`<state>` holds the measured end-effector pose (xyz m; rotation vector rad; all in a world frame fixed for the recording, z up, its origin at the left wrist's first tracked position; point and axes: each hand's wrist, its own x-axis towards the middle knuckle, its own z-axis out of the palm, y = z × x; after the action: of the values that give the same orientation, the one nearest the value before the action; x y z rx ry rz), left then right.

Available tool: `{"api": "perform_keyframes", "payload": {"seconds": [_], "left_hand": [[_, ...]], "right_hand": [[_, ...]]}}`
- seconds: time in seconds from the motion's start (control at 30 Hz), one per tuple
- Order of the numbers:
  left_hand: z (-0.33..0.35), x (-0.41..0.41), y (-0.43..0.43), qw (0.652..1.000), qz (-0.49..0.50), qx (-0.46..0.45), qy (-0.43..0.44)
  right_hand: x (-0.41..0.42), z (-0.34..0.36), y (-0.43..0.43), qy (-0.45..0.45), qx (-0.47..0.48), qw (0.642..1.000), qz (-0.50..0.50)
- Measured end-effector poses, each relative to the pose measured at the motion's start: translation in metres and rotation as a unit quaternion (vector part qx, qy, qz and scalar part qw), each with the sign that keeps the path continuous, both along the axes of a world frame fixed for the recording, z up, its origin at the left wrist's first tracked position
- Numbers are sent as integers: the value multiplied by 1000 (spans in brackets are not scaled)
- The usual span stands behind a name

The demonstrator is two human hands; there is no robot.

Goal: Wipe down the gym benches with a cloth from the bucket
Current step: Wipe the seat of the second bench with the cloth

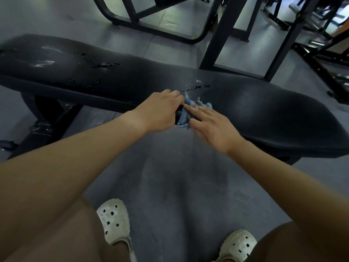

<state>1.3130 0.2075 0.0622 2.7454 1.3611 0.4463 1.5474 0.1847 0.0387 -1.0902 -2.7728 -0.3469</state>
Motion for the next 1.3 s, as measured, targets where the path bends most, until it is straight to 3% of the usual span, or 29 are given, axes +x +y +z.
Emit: {"api": "perform_keyframes", "payload": {"seconds": [0.1, 0.27, 0.43, 0.63, 0.73, 1.03, 1.3], "left_hand": [[-2, 1, 0, 1000, 3, 6, 4], [1, 4, 2, 1000, 8, -1, 10], [3, 3, -1, 1000, 10, -10, 13], [1, 5, 5, 1000, 8, 23, 15], [3, 8, 10, 999, 5, 38, 13], [-1, 11, 27, 999, 8, 41, -20], [7, 13, 41, 1000, 23, 16, -14]], "right_hand": [[19, 8, -4, -10, -7, 1000, -2], [23, 15, -12, 59, -7, 991, -120], [14, 25, 11, 194, -98, 932, -289], [-11, 20, -1, 130, -151, 961, -191], [-2, 26, 0, 104, -170, 957, -209], [28, 47, 64, 149, -214, 885, -386], [12, 29, 38, 155, -208, 925, -276]]}}
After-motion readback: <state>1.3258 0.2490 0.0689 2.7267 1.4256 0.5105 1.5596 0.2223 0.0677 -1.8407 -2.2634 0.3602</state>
